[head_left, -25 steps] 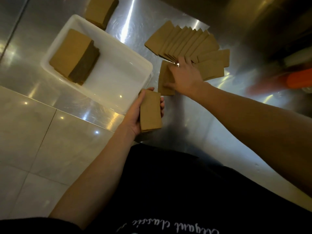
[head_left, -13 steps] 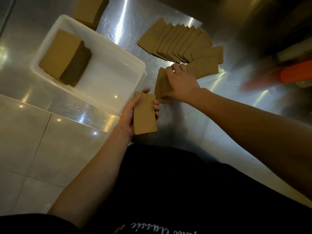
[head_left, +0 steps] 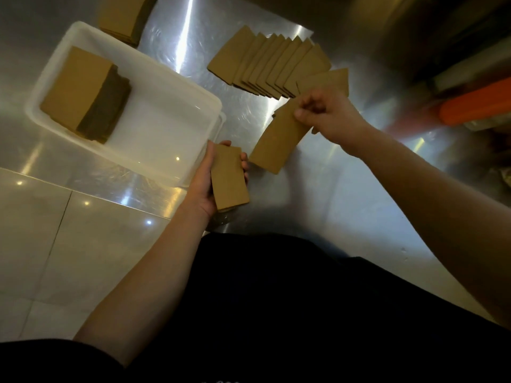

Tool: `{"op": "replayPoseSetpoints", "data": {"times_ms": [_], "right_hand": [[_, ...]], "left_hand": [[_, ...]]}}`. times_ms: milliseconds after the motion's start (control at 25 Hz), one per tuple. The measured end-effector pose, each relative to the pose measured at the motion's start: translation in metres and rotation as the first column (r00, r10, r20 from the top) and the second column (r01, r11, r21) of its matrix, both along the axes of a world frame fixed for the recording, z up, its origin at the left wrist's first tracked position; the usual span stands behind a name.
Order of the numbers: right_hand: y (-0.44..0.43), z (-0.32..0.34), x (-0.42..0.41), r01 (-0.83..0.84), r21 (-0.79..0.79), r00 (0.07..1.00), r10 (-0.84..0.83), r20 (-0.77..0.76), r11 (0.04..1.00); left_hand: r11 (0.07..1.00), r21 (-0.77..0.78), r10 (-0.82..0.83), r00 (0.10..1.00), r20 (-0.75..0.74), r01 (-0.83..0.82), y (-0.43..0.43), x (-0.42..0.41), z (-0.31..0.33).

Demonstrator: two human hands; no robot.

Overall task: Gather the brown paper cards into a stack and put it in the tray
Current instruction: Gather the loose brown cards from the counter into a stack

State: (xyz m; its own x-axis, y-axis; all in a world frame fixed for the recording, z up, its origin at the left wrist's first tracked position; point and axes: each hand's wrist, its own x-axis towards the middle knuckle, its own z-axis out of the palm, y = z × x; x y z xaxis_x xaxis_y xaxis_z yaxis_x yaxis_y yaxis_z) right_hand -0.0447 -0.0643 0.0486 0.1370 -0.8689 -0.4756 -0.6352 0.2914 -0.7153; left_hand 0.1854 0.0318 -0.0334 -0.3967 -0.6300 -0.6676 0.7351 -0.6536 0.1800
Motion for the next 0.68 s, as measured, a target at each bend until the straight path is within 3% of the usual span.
{"op": "replayPoseSetpoints", "data": {"times_ms": [80, 200, 400, 560, 680], "right_hand": [[0.015, 0.009, 0.000, -0.015, 0.088, 0.995, 0.006, 0.103, 0.996], [0.035, 0.006, 0.017, -0.098, 0.105, 0.990, 0.087, 0.109, 0.990], [0.057, -0.019, 0.038, -0.135, -0.121, 0.981, 0.116, -0.154, 0.983], [0.057, -0.035, 0.019, 0.091, -0.177, 0.978, -0.122, -0.171, 0.980], [0.038, -0.049, -0.015, 0.293, -0.152, 0.920, -0.321, -0.223, 0.944]], "left_hand": [[0.997, -0.002, -0.074, 0.992, 0.106, 0.075, -0.004, -0.006, 0.002], [0.974, -0.010, -0.219, 0.949, 0.227, 0.227, -0.010, -0.022, 0.008], [0.929, -0.046, -0.358, 0.924, 0.132, 0.367, -0.007, -0.041, 0.022], [0.947, -0.117, -0.294, 0.954, 0.067, 0.300, -0.004, -0.043, 0.013], [0.968, -0.060, -0.244, 0.970, -0.003, 0.243, -0.004, -0.041, 0.013]]}}
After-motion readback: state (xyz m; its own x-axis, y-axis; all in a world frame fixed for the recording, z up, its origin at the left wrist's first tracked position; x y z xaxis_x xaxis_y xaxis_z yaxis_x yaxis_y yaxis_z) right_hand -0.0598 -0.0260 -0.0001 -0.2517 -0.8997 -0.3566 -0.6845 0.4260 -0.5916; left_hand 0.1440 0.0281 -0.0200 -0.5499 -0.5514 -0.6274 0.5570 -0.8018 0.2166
